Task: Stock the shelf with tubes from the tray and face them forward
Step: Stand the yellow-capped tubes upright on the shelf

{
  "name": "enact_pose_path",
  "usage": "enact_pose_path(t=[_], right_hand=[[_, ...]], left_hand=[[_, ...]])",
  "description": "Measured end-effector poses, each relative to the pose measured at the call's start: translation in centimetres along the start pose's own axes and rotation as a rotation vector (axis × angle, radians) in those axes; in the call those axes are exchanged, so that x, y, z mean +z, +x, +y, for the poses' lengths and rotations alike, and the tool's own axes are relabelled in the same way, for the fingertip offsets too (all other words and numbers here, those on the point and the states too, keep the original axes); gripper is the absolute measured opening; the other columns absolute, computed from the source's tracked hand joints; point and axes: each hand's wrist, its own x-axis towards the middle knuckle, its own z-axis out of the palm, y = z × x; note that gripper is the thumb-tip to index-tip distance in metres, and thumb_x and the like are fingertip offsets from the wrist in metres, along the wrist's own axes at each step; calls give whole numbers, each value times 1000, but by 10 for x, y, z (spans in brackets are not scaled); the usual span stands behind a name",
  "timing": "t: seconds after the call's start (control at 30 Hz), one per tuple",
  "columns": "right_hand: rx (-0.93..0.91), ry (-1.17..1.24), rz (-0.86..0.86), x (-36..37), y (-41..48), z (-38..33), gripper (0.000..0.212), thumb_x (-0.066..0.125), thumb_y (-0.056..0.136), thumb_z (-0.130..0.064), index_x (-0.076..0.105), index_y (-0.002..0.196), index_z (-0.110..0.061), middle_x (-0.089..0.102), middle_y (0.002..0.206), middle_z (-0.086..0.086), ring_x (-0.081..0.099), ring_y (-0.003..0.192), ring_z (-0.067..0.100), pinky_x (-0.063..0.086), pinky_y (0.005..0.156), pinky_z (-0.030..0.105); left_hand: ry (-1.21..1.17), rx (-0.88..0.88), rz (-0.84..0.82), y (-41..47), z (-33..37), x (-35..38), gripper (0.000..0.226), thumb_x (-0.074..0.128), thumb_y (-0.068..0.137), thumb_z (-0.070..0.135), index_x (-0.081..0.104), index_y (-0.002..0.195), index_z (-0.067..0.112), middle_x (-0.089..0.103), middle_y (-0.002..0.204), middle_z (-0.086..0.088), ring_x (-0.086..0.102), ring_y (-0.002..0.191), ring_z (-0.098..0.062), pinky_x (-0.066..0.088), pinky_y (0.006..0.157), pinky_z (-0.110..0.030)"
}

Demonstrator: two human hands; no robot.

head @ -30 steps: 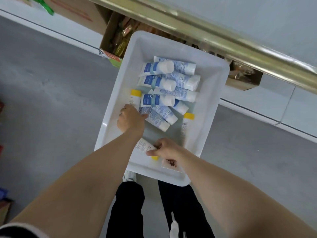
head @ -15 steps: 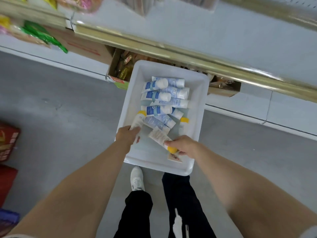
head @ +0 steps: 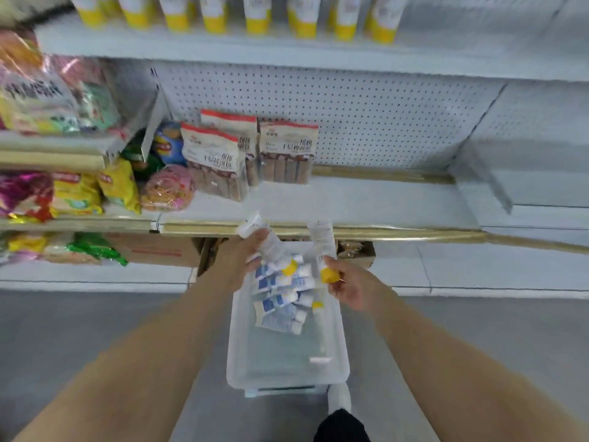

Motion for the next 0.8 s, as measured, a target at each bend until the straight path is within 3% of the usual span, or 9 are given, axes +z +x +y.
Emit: enact_pose_path(t=[0.13,0.27,0.33,0.37,0.43,0.57,0.67,0.8], right_hand=[[-245,129,-141,8,-43,-58,32,83,74,-20,57,91,-11,50,73,6,49,63,18,51,53,29],[-494,204,-190,11,-89,-120,30,70,87,-15,62,115,-11,63,93,6,59,84,18,54,75,28],[-585,186,-197,12,-107,-150,26,68,89,-16,63,114,-15,64,93,3,60,84,17,53,79,30],[-626,174,-187,12,-113,-164,23,66,90,-16,63,113,-16,65,93,3,61,83,17,53,79,31],[-684,166,-155,8,-123,-195,20,64,92,-15,64,112,-14,65,96,5,61,84,20,53,78,33],[-789,115,-118,-6,-142,-256,33,67,90,-9,59,122,-10,66,109,11,65,93,28,57,79,39],[-856,72,-93,-22,-143,-305,40,70,86,-4,57,123,-14,67,118,14,67,103,33,57,88,47],[-971,-61,14,-46,-138,-365,42,73,85,-8,57,122,-18,67,119,7,66,107,26,56,87,41]], left_hand=[[-102,132,-176,-18,50,38,29,58,93,35,59,113,14,64,97,-13,65,81,-24,58,68,-36],[-207,127,-197,-41,109,87,18,47,101,26,52,109,11,66,77,-9,65,65,-23,57,65,-39],[-197,106,-251,-48,137,106,9,51,98,12,50,107,10,64,81,-10,65,74,-25,55,82,-47],[-169,98,-281,-47,148,114,18,53,92,3,48,108,10,61,88,-13,63,82,-30,49,92,-54],[-82,105,-316,-47,173,132,29,49,81,-7,48,105,8,57,96,-18,60,89,-34,43,97,-60],[64,344,-323,-47,215,176,31,56,85,-15,58,114,-4,65,109,-19,63,88,-27,49,89,-44],[72,464,-355,-41,241,210,30,65,83,-10,62,109,4,68,112,-14,65,99,-27,49,94,-42],[57,586,-339,-21,264,267,45,69,80,-9,60,120,10,69,112,-9,66,104,-26,51,95,-42]])
